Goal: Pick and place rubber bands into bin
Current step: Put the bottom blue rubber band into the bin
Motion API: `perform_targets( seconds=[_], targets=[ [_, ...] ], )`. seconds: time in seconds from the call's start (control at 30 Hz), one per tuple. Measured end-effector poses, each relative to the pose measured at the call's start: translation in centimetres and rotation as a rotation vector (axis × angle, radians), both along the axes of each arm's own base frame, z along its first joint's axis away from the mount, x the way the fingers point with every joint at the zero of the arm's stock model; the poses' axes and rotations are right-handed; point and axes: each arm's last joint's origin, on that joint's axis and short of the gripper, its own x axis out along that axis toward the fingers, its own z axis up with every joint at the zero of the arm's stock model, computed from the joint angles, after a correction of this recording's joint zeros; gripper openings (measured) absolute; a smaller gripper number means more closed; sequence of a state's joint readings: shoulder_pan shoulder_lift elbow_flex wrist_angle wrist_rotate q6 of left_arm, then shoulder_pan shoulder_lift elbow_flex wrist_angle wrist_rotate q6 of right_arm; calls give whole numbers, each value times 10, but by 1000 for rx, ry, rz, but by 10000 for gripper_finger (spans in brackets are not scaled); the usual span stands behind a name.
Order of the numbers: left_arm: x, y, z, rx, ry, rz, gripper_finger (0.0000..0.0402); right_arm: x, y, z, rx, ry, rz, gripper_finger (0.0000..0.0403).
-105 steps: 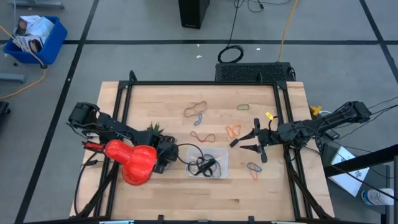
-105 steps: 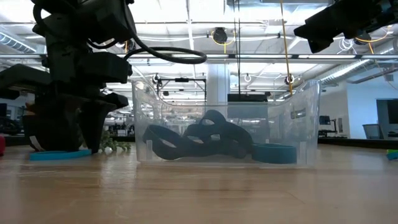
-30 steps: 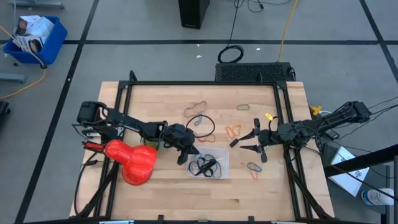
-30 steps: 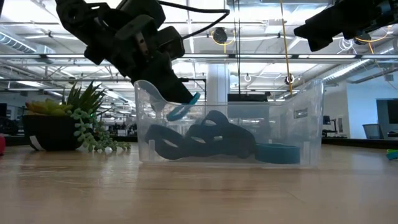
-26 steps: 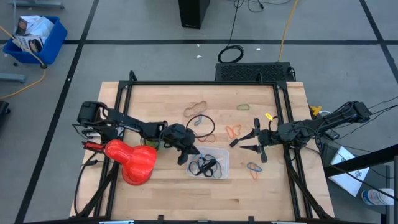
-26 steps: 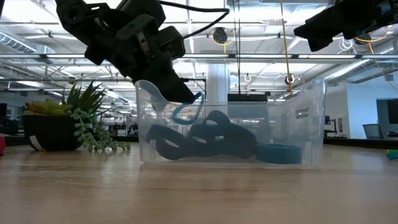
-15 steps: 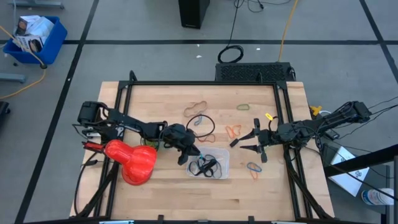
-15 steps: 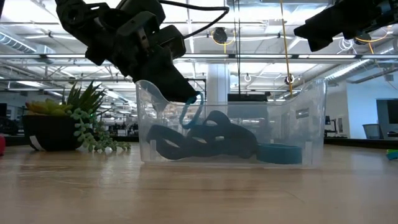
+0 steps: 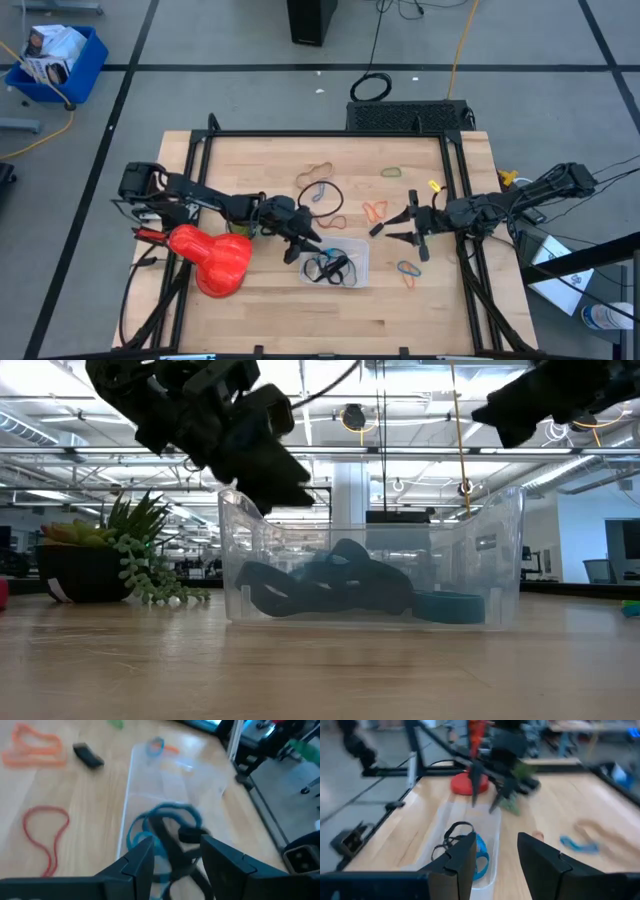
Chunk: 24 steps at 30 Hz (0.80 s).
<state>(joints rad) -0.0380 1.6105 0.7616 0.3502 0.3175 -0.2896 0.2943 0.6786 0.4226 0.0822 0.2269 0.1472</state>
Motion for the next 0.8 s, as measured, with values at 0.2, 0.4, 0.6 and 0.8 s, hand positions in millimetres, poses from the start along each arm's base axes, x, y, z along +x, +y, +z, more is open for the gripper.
perform_targets(
  seconds=[0.2, 0.4, 0.6, 0.8],
  targets=[
    [-12, 18, 23, 56, -27, 26, 168, -3, -3, 6, 79, 146, -49, 141],
    [-37, 46, 41, 83, 52, 113, 168, -3, -2, 44, 91, 345, -51, 141],
    [-54, 64, 50, 100, 92, 176, 168, 10, 3, 68, 166, 674, -151, 141],
    [-55, 67, 51, 110, 81, 186, 168, 28, 23, 45, 428, 1132, -147, 141]
  ],
)
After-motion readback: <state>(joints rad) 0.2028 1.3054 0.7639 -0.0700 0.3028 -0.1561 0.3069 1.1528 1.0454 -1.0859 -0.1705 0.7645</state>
